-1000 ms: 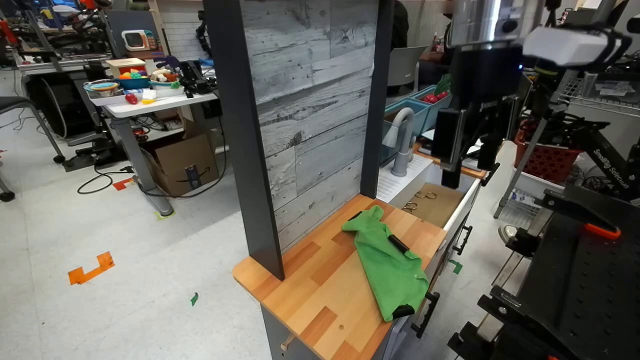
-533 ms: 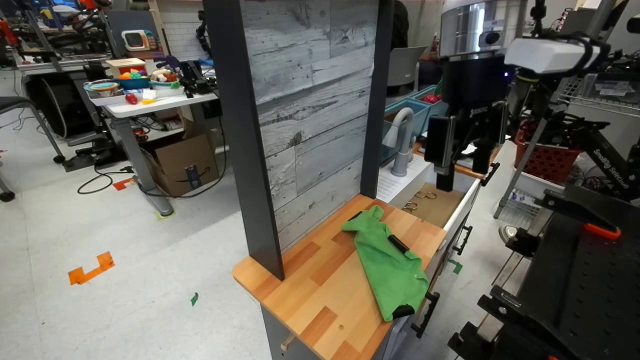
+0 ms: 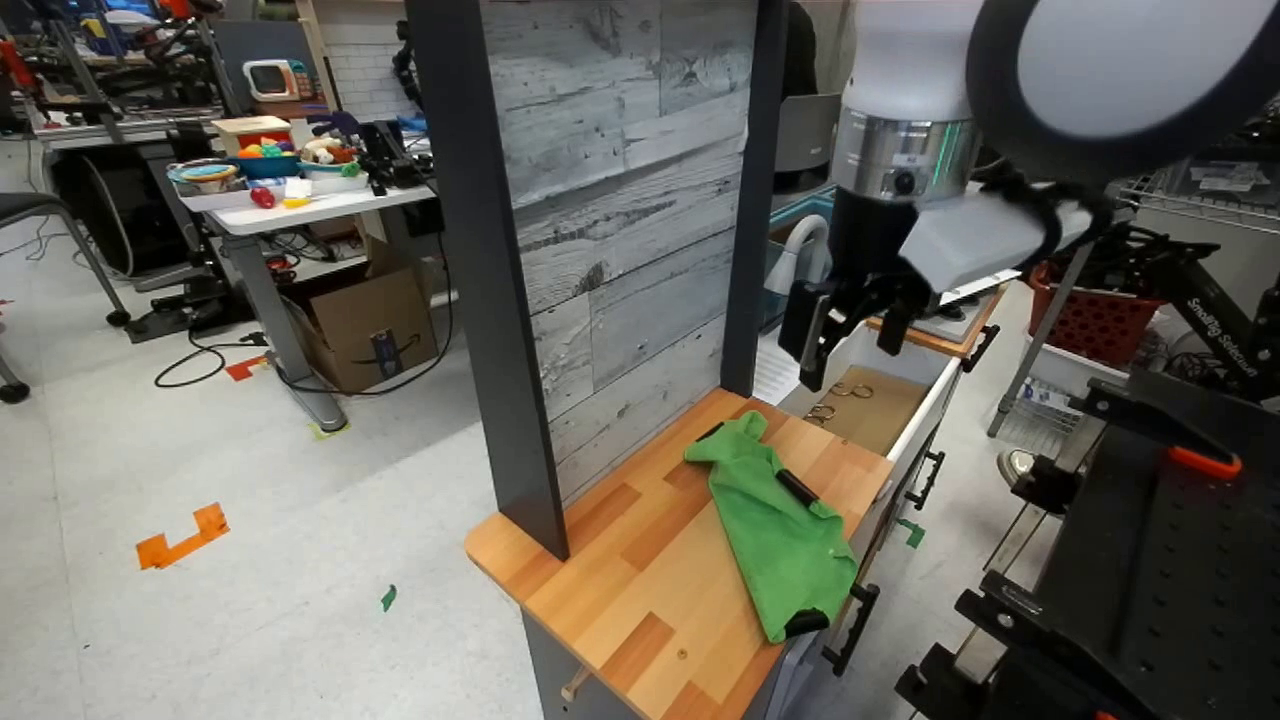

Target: Move the green towel to the left

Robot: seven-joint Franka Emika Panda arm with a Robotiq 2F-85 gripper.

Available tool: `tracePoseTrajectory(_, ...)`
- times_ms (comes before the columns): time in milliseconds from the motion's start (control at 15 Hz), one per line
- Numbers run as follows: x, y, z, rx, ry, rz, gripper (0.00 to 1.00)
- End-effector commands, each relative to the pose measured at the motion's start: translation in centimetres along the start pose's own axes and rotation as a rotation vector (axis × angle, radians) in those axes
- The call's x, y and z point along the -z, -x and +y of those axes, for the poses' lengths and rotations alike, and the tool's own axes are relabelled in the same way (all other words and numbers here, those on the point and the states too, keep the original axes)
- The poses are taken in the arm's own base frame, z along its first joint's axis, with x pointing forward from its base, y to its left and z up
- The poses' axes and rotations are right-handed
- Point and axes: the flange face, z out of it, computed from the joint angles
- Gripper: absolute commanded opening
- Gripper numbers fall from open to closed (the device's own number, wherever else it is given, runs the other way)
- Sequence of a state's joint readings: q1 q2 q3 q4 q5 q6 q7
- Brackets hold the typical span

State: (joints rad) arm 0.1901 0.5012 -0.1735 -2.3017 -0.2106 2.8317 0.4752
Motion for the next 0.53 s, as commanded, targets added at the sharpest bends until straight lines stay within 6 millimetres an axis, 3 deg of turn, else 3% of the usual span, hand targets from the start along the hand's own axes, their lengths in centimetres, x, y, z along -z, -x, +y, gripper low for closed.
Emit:
tracePoseTrajectory(0, -3.8, -1.3, -1.5, 0.041, 0.011, 0.117, 1.00)
tracePoseTrajectory(467, -9.5, -1.2, -3.7, 0.391, -0.036, 0.177, 1.00)
